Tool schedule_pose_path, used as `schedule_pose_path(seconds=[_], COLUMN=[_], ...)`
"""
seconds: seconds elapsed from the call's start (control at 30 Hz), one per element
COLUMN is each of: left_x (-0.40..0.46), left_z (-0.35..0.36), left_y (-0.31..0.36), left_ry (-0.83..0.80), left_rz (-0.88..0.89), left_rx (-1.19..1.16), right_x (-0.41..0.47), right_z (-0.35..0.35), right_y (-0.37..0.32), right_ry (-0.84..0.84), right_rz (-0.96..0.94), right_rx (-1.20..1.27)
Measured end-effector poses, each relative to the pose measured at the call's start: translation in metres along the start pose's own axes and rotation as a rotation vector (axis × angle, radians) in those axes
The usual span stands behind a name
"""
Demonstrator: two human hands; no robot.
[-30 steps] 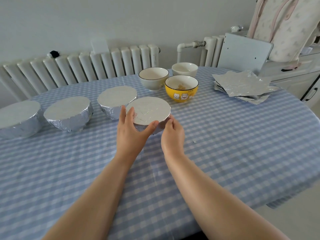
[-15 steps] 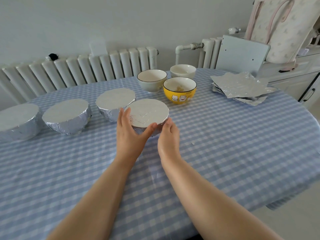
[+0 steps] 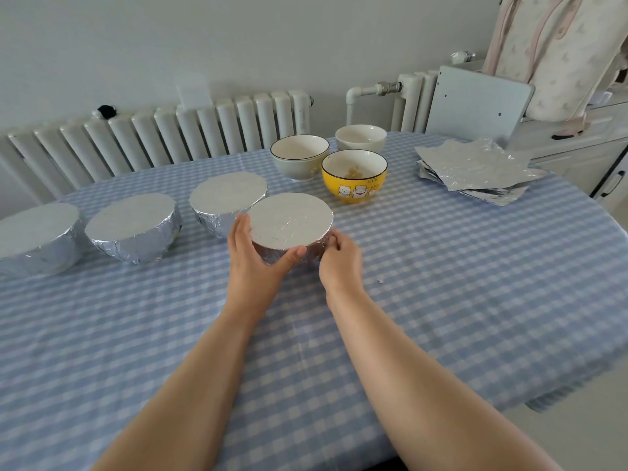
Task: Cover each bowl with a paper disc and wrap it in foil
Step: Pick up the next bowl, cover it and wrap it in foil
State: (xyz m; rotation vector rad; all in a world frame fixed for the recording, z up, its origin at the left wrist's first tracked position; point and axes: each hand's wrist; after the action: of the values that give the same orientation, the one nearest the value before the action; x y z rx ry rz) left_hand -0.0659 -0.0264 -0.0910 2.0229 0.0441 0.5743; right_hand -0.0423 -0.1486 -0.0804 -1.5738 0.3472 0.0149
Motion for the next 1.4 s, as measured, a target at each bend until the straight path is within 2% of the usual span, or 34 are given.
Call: schedule_pose_path(seconds=[0.47, 0.77, 0.87, 0.93, 1.13, 1.4], left_x=[0.003, 0.000, -0.001, 0.000, 0.000, 0.002], left_z=[-0.002, -0.001, -0.002, -0.003, -0.004, -0.005], left_y=[-0.001, 0.001, 0.000, -0.002, -0.007, -0.011], left_ry=[0.000, -0.001, -0.006, -0.012, -0.033, -0.033], left_rz=[0.000, 0.002, 0.027, 0.032, -0.080, -0.136], left_rx=[-0.005, -0.012, -0.001, -0.013, -0.175, -0.304], right_x=[-0.005, 0.006, 0.002, 0.002, -0.001, 0.002], right_z=[0.004, 0.000, -0.011, -0.020, -0.027, -0.022], right_y=[-0.003, 0.002, -0.004, -0.009, -0.015, -0.017], right_ry=[0.011, -0.050, -0.049, -0.096, -0.348, -0.313], right_rz=[-0.002, 0.228, 0.335, 0.363, 0.317, 0.318], right_rx=[-0.080, 0.173, 0.373, 0.418, 0.301, 0.352])
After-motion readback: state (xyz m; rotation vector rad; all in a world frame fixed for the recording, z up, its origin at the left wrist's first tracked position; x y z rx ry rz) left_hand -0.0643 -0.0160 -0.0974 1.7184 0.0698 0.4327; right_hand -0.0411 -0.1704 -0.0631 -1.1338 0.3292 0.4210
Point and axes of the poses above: each hand's wrist, its own x-axis towards the middle knuckle, its own z-axis out of the palm, y = z × x, and after that the axes turned 5 degrees about z, right-handed
